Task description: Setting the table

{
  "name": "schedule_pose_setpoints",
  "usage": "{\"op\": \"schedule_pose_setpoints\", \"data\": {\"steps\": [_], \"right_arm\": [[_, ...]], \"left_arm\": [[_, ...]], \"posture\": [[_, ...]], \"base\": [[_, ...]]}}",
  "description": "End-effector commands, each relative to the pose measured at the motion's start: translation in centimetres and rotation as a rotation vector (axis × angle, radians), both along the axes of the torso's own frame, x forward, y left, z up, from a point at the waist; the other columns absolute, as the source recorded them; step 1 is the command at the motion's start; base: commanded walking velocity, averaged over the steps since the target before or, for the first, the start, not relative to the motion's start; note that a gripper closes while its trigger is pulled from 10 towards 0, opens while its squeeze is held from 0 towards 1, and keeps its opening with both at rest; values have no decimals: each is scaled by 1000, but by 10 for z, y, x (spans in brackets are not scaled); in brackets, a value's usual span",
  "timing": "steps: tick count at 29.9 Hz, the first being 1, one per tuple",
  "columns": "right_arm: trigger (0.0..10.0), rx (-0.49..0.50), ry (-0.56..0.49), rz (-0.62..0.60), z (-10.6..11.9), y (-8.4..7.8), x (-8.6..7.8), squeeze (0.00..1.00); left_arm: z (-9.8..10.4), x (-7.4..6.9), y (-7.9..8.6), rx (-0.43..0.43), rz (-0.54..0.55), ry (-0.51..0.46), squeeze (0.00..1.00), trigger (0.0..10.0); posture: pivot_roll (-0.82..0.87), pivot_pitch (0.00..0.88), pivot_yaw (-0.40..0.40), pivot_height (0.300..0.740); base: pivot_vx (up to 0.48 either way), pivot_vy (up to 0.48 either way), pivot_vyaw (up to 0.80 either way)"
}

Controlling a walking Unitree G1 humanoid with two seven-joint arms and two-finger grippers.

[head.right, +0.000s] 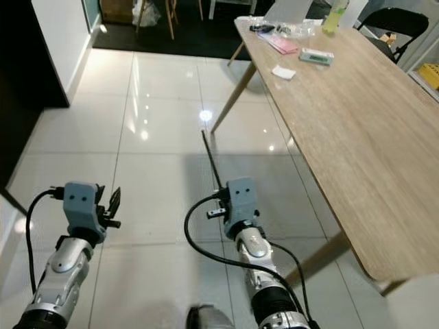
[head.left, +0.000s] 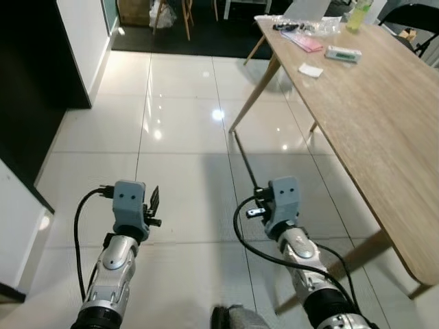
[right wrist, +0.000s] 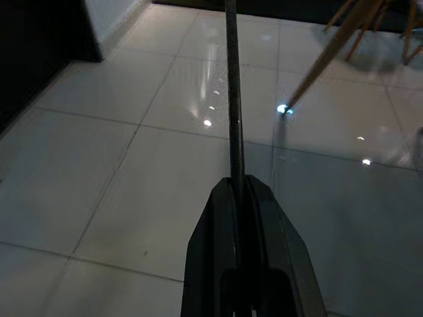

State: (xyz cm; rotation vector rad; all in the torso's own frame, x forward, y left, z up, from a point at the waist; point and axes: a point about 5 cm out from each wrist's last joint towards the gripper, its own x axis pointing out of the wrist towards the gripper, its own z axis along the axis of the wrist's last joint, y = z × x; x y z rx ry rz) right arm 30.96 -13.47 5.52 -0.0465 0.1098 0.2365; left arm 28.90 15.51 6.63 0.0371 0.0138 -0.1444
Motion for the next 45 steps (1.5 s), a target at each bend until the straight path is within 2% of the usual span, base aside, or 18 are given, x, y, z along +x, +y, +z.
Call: {"op": "schedule_pose_setpoints", "data": {"steps": [1, 7, 11, 16, 19, 20, 27, 32, 45], "right_arm": [[10000, 9, -2, -13, 1, -3, 0, 0], [10000, 12, -12, -13, 4, -2, 2, 0], [10000, 54, -39, -29, 14, -1, 7, 0], [10000, 84, -113, -28, 37, 2, 18, 0], [10000, 90, -131, -29, 43, 2, 21, 0], [10000, 97, -167, -42, 58, -1, 30, 0], [10000, 114, -230, -95, 84, -14, 41, 0], [10000, 120, -248, -117, 92, -21, 44, 0], [10000, 150, -247, -155, 96, -29, 43, 0]], "left_arm": [[-6, -3, -2, 2, -8, 26, 0, 10000], [-5, -3, -3, -1, -8, 23, 0, 10000], [-4, -3, -3, 0, -7, 22, 0, 10000], [1, -1, -3, 1, -9, 6, 0, 10000], [3, 0, -3, 0, -10, 0, 0, 10000], [10, 5, -5, -7, -12, -24, 0, 10000], [23, 13, -10, -5, -22, -63, 0, 10000], [26, 14, -10, -2, -27, -72, 0, 10000], [27, 15, -11, 5, -36, -65, 0, 10000]], "posture": [[50, 45, -54, 740], [52, 43, -56, 740], [52, 40, -56, 740], [53, 38, -56, 740], [53, 37, -57, 740], [53, 33, -59, 740], [54, 23, -58, 740], [54, 14, -55, 740], [54, 22, -51, 740]], "base": [[337, 0, 0], [339, 0, 0], [337, 0, 0], [337, 0, 0], [336, 0, 0], [337, 0, 0], [338, 0, 0], [337, 0, -606], [337, 0, -800]]}}
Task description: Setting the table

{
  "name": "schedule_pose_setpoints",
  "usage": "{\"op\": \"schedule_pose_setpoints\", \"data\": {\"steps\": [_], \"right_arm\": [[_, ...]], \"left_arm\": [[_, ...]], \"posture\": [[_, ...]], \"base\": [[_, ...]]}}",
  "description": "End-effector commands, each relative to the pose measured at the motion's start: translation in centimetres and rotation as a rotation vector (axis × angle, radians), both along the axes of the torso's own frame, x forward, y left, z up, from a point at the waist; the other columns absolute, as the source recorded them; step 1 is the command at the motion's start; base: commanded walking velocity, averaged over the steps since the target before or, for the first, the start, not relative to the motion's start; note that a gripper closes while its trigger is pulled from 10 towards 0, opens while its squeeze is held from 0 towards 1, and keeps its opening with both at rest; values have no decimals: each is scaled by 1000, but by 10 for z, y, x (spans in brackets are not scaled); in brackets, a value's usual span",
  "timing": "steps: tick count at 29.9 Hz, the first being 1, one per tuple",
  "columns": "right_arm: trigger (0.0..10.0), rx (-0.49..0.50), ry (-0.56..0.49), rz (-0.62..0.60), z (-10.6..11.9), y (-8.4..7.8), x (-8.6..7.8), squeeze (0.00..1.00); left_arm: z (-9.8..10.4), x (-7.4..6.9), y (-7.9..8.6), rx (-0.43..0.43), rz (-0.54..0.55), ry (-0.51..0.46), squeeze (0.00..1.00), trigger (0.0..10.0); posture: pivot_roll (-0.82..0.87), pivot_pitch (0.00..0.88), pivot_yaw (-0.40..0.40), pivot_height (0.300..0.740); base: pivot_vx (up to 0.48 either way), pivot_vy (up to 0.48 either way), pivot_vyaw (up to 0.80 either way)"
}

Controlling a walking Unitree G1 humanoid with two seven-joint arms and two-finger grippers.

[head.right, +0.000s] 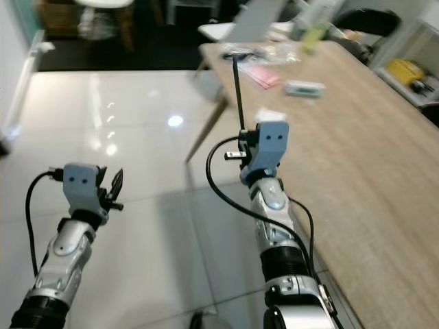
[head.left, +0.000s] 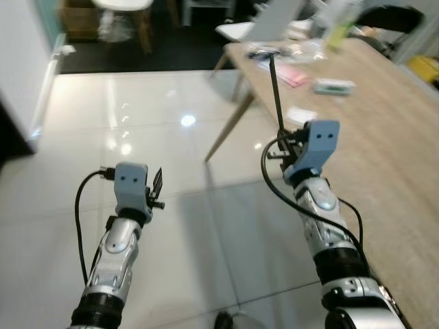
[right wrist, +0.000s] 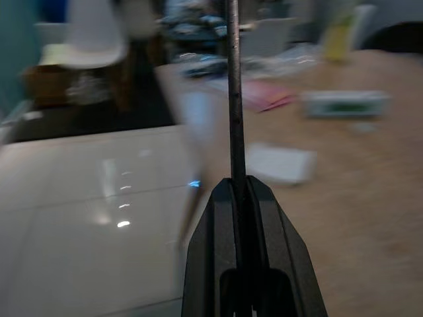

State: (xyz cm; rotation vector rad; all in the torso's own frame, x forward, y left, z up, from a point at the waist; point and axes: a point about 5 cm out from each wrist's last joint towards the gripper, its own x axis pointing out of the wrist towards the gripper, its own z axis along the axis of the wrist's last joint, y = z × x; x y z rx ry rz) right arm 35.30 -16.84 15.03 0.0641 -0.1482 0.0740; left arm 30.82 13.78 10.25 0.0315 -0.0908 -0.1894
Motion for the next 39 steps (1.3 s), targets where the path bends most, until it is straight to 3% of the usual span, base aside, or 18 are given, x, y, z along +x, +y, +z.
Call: {"op": "schedule_pose_setpoints", "data": {"steps": [1, 11, 27, 39], "right_arm": [[10000, 18, -1, 8, 1, 4, 0, 0], [10000, 25, 3, -2, -1, 2, -4, 0], [10000, 12, 3, -23, -3, -4, -7, 0], [10000, -33, 131, -133, -22, -29, -2, 0]], "left_arm": [[-9, -4, 7, 20, 11, 38, 0, 10000], [-11, -5, 5, 9, -9, 51, 0, 10000], [-16, -12, -4, 44, -79, 73, 0, 10000], [-10, -6, -20, 91, -200, 78, 0, 10000]], "posture": [[54, 22, -51, 740], [53, 27, -46, 740], [54, 34, -46, 740], [63, 60, 11, 740]], "base": [[334, 0, -800], [325, 0, -741], [0, 0, 0], [0, 0, 0]]}}
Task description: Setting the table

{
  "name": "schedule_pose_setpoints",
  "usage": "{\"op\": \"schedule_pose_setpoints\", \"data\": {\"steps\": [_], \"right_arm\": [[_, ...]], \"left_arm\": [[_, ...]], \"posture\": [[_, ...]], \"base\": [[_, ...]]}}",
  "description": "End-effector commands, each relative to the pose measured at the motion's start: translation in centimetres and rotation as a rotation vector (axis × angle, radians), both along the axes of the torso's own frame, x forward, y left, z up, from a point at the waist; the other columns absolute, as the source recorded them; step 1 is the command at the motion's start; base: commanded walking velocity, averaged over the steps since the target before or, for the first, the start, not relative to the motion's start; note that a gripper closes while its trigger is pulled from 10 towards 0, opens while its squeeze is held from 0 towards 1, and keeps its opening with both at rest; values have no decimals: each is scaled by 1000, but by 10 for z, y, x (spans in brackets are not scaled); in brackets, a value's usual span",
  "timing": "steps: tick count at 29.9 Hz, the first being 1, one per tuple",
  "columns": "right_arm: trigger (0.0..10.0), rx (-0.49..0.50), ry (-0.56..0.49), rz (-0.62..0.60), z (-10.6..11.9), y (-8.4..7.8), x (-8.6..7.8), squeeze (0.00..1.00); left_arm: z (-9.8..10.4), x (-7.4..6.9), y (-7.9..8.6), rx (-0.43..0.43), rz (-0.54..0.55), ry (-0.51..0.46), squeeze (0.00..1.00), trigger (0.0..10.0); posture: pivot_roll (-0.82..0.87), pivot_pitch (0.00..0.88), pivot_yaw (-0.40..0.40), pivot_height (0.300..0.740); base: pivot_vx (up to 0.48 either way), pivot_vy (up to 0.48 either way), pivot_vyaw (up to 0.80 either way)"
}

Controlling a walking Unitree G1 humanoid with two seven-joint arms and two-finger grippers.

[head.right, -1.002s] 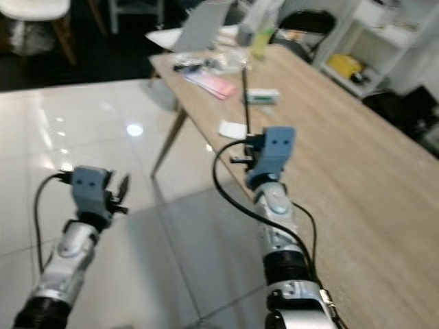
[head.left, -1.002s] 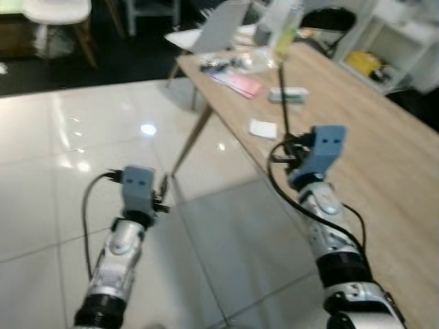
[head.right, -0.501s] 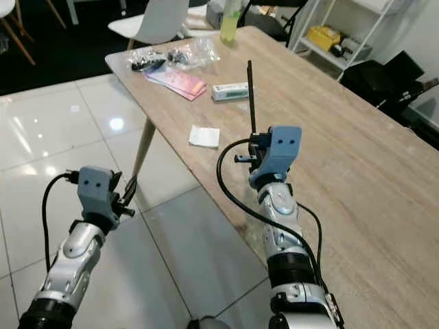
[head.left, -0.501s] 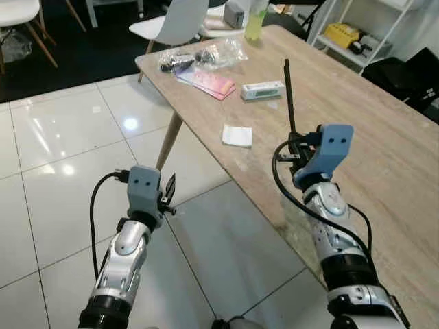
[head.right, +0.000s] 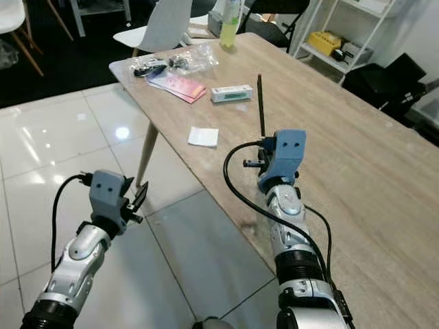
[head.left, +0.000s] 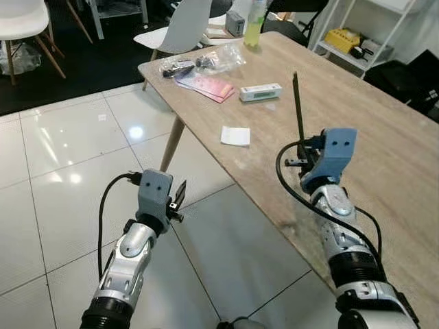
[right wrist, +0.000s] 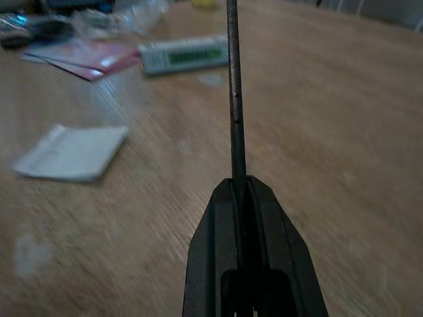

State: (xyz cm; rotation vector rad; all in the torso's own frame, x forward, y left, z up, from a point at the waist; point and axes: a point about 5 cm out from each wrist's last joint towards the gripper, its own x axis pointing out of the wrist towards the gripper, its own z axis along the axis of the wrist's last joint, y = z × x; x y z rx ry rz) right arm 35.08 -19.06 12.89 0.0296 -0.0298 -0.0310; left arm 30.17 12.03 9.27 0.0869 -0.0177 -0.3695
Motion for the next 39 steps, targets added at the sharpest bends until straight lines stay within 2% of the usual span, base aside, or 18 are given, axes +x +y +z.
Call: {"op": "schedule_pose_setpoints", "data": {"steps": [1, 13, 22, 27, 29, 32, 37, 38, 39], "right_arm": [[10000, -5, 11, -33, 0, -8, 1, 0], [10000, -15, 32, -50, 2, -14, 7, 0], [10000, -4, 27, -41, 5, -11, 9, 0], [10000, -2, 24, -38, 4, -10, 8, 0], [10000, -1, 21, -36, 4, -10, 8, 0], [10000, 0, 18, -33, 4, -11, 8, 0], [10000, 0, 20, -32, 4, -11, 9, 0], [10000, 0, 20, -31, 4, -11, 9, 0], [10000, 0, 20, -31, 4, -11, 9, 0]], "left_arm": [[1, 1, -3, 22, -27, 5, 0, 10000], [13, 5, 0, 16, -15, -39, 0, 10000], [31, 3, 1, -11, -7, -124, 0, 10000], [34, 1, 4, -19, 28, -152, 0, 10000], [43, 2, 11, -27, 98, -208, 0, 10000], [68, 8, 19, -61, 172, -310, 0, 10000], [75, 12, 14, -58, 124, -306, 0, 10000], [70, 15, 6, -22, 50, -241, 0, 10000], [70, 15, 6, -22, 50, -241, 0, 10000]], "posture": [[65, 62, 12, 740], [69, 64, -14, 740], [72, 57, -31, 740], [71, 52, -33, 740], [72, 49, -34, 740], [74, 46, -38, 740], [75, 42, -38, 740], [73, 40, -37, 740], [73, 40, -37, 740]], "base": [[0, 0, 0], [0, 0, 0], [0, 0, -774], [0, 0, -800], [0, 0, -800], [0, 0, -800], [0, 0, -800], [0, 0, -800], [0, 0, -800]]}}
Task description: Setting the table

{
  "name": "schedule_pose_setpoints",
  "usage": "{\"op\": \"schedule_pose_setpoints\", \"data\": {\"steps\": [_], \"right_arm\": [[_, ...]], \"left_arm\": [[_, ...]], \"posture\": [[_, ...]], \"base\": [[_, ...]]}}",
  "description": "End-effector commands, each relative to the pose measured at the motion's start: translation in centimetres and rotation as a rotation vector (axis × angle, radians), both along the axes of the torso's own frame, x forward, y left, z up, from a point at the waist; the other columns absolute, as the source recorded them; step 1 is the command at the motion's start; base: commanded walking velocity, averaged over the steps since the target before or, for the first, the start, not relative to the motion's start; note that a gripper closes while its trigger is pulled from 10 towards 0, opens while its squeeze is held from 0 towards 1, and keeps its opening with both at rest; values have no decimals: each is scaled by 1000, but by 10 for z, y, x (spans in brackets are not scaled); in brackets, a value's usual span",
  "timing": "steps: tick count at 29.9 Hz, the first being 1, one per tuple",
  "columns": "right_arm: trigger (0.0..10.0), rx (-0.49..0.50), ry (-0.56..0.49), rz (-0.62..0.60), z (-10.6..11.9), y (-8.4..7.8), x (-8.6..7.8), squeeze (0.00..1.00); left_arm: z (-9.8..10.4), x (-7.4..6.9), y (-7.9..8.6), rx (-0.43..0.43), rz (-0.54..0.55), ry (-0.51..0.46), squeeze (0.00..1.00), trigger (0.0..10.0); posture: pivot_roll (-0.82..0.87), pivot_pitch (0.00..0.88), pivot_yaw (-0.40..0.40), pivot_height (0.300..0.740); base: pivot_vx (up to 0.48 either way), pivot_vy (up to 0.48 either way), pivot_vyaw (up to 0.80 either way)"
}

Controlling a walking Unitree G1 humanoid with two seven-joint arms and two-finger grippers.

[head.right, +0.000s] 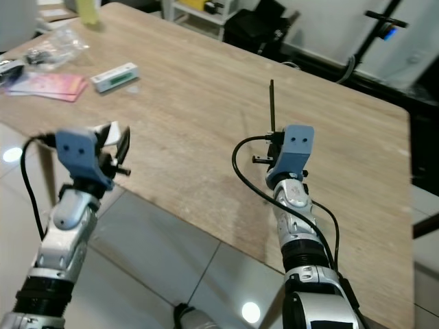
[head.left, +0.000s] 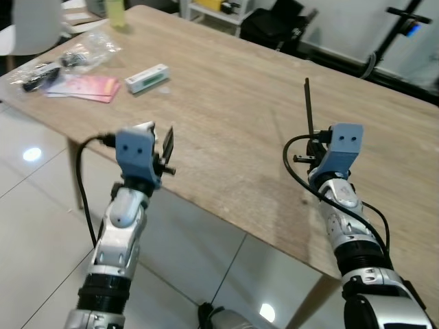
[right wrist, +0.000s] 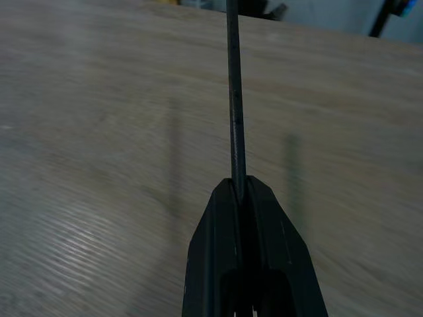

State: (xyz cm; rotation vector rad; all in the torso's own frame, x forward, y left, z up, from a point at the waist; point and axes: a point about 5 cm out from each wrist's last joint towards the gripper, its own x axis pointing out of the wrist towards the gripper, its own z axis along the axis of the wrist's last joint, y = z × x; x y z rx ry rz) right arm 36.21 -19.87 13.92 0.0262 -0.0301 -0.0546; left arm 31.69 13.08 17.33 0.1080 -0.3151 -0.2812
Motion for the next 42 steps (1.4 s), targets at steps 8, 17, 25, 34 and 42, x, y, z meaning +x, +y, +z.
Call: {"op": "schedule_pose_setpoints", "data": {"steps": [8, 17, 25, 34, 42], "right_arm": [[10000, 5, 18, -12, -4, -4, -1, 0], [10000, -4, 20, -11, -3, -7, 0, 0], [10000, -73, 55, 32, 4, -7, 10, 0], [10000, -135, 197, 94, 7, -4, 25, 0], [10000, -155, 242, 185, 9, 10, 29, 0]], "left_arm": [[-15, 3, -21, 106, -101, 90, 0, 10000], [-16, 7, -16, 112, -83, 118, 0, 10000], [-15, 13, -14, 109, -34, 130, 0, 10000], [-8, 24, -13, 118, -15, 148, 0, 10000], [-9, 21, -11, 113, 7, 153, 0, 10000]], "posture": [[65, 39, -31, 740], [63, 46, -36, 740], [56, 61, -44, 740], [59, 105, -57, 740], [59, 107, -64, 740]], "base": [[0, 0, -800], [0, 0, -800], [0, 0, -538], [0, 0, 0], [0, 0, 0]]}}
